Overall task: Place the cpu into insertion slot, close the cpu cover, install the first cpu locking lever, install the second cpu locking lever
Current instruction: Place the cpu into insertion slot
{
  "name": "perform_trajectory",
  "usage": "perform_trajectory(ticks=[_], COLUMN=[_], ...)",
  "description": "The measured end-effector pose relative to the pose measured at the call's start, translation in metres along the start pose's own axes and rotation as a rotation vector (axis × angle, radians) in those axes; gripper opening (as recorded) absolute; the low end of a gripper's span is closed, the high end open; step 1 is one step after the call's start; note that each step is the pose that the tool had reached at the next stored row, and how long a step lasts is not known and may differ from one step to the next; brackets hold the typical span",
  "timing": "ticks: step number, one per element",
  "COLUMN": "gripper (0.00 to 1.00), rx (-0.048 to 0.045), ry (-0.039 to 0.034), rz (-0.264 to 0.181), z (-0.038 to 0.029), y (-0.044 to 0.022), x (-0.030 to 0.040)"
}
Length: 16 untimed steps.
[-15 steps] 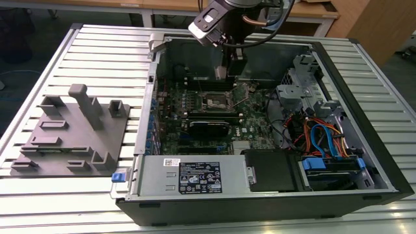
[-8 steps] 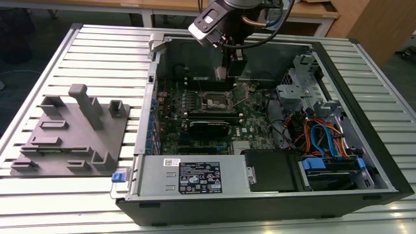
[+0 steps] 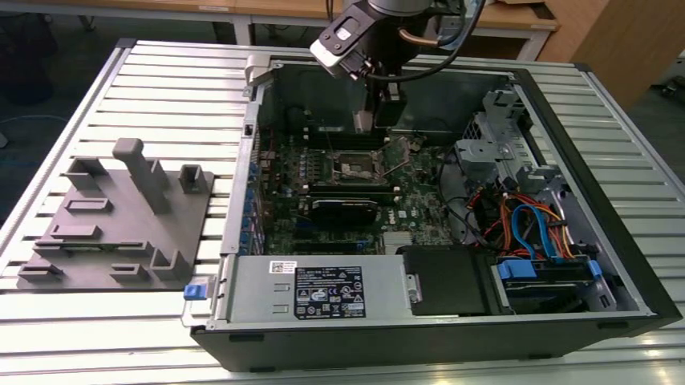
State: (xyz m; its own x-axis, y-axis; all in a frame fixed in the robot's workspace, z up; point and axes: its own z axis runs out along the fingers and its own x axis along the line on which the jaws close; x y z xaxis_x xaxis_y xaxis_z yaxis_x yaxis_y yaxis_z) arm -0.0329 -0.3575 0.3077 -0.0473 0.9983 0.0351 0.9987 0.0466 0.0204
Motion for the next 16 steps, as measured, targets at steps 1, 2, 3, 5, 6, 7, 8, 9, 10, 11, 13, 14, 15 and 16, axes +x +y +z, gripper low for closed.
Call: perform_trajectory(ticks=[1,2,3,5,6,7,8,9,10,11,13,14,15,16], gripper=[0.54,0.54,0.54,0.54,0.54,0.54,0.54,0.54,0.54,0.54,0.54,0.54,0.54,0.54], rx=[0.0000,0.0000,0.0000,0.0000,0.0000,0.0000,0.0000,0.0000,0.0000,0.0000,0.0000,0.0000,0.0000,0.0000], ry=[0.0000,0.0001,0.0000,0.0001,0.0000,0.0000,0.0000,0.0001,0.0001,0.0001,0.0001,0.0001,0.0001,0.0000], rz=[0.000,0.000,0.000,0.000,0.000,0.000,0.000,0.000,0.000,0.000,0.000,0.000,0.000,0.000], z=[0.0002,0.0004,0.0006,0.0011,0.0012,0.0015,0.0017,0.0020,0.0023,0.0025,0.0031,0.0034,0.0037,0.0040], y=[0.0000,0.0000,0.0000,0.0000,0.0000,0.0000,0.0000,0.0000,0.0000,0.0000,-0.0001,-0.0001,-0.0001,-0.0001], x=[0.0000,0.0000,0.0000,0.0000,0.0000,0.0000,-0.0001,-0.0001,-0.0001,-0.0001,-0.0001,-0.0001,-0.0001,-0.0001])
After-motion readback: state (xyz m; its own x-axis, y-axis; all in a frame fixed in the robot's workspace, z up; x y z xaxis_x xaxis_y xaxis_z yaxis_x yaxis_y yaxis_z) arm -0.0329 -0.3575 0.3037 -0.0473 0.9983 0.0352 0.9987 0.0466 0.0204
